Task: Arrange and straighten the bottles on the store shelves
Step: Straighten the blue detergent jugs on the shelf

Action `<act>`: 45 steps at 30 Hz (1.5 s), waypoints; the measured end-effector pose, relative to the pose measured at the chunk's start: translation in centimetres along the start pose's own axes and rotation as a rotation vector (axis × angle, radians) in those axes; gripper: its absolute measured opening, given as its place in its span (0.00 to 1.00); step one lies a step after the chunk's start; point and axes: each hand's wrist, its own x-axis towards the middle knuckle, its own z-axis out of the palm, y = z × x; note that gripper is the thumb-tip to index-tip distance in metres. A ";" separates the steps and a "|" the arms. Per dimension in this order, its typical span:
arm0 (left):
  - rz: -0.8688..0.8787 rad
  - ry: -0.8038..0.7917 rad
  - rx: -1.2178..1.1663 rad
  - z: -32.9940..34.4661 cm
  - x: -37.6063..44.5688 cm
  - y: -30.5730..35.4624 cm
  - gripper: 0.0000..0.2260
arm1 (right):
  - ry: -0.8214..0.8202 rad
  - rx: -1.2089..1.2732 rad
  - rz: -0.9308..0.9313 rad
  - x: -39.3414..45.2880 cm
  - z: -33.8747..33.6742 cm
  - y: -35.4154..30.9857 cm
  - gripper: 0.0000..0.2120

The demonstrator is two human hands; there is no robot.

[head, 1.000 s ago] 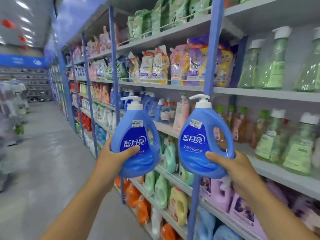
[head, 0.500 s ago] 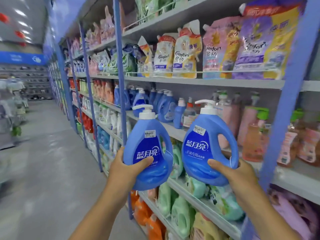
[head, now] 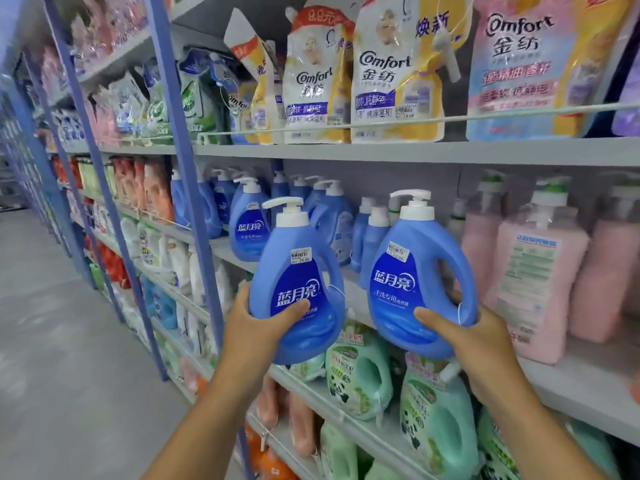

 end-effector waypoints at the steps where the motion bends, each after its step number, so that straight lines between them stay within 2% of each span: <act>1: 0.010 -0.033 0.003 0.2 2.0 -0.7 0.29 | 0.018 -0.025 0.002 0.7 0.8 0.5 0.19; 4: 0.013 -0.125 -0.001 0.8 7.7 -3.2 0.32 | 0.066 -0.077 -0.012 2.3 2.9 1.9 0.18; 12: 0.059 -0.389 0.013 3.3 19.9 -8.7 0.30 | 0.214 -0.297 0.032 5.8 7.0 3.5 0.21; 16: 0.103 -0.534 0.013 4.7 23.2 -10.6 0.26 | 0.322 -0.458 -0.011 6.5 7.6 4.6 0.24; 24: 0.181 -0.652 0.054 5.6 24.6 -11.7 0.26 | 0.562 -0.591 -0.013 7.5 8.2 5.5 0.21; 28: 0.390 -0.559 0.429 4.3 25.1 -10.6 0.34 | 0.631 -0.618 0.003 7.5 9.1 5.6 0.25; 30: 0.508 -0.486 0.417 2.1 26.4 -9.7 0.27 | 0.703 -0.676 -0.059 7.4 10.2 5.9 0.29; 32: 0.649 -0.310 0.387 -1.1 28.5 -8.9 0.17 | 0.802 -0.835 -0.191 7.4 11.5 6.0 0.33; 34: 0.726 -0.101 0.400 -4.7 31.3 -8.5 0.16 | 0.837 -0.962 -0.358 7.7 13.5 5.5 0.34; 36: 0.653 0.027 0.403 -7.5 34.6 -8.4 0.22 | 0.810 -0.957 -0.463 8.5 16.1 4.8 0.31; 37: 0.541 -0.006 0.381 -8.5 36.2 -8.5 0.27 | 0.793 -0.907 -0.478 9.1 17.8 4.4 0.27; 39: 0.265 -0.235 0.233 -9.3 38.4 -9.0 0.36 | 0.694 -0.738 -0.495 10.2 21.7 3.8 0.20; 40: 0.188 -0.356 0.169 -9.5 39.2 -9.5 0.35 | 0.617 -0.651 -0.506 10.8 23.9 3.6 0.17; 43: 0.183 -0.522 0.111 -9.5 41.0 -11.5 0.28 | 0.380 -0.539 -0.529 13.6 30.8 3.5 0.14; 45: 0.177 -0.651 0.064 -9.4 42.1 -12.3 0.26 | 0.234 -0.557 -0.423 16.9 35.3 3.2 0.18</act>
